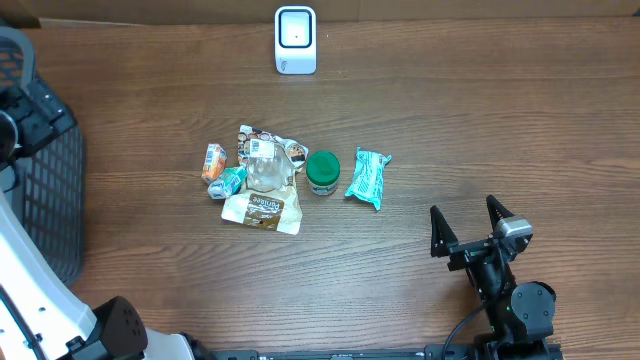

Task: Scan the item barcode
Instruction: 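Withdraw the left gripper to the left beside the basket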

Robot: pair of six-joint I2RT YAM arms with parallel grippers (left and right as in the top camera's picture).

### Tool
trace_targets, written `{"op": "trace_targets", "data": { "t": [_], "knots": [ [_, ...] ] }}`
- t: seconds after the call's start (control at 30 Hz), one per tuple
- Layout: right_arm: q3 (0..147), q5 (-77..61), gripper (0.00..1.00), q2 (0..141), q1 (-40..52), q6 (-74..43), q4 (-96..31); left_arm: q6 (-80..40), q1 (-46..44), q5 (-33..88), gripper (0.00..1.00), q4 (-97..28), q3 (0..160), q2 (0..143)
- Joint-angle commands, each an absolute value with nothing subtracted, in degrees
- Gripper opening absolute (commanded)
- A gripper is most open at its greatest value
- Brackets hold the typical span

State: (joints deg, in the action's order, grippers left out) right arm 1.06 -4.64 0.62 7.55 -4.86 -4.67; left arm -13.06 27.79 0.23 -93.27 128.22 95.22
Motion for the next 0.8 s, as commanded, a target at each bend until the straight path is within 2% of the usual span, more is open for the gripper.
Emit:
{"op": "trace_targets", "data": {
  "t": [0.0,0.77],
  "knots": [
    [0.4,-4.8,1.00,0.2,7.8,-4.6,-4.4,-11.7,28.9,0.9,1.00,-93.4,129.0,95.5],
    [0.4,-3.7,1.00,0.2,7.8,-4.4,-4.4,-11.8,28.9,1.1,1.00,-93.3,129.0,95.5]
  ]
}}
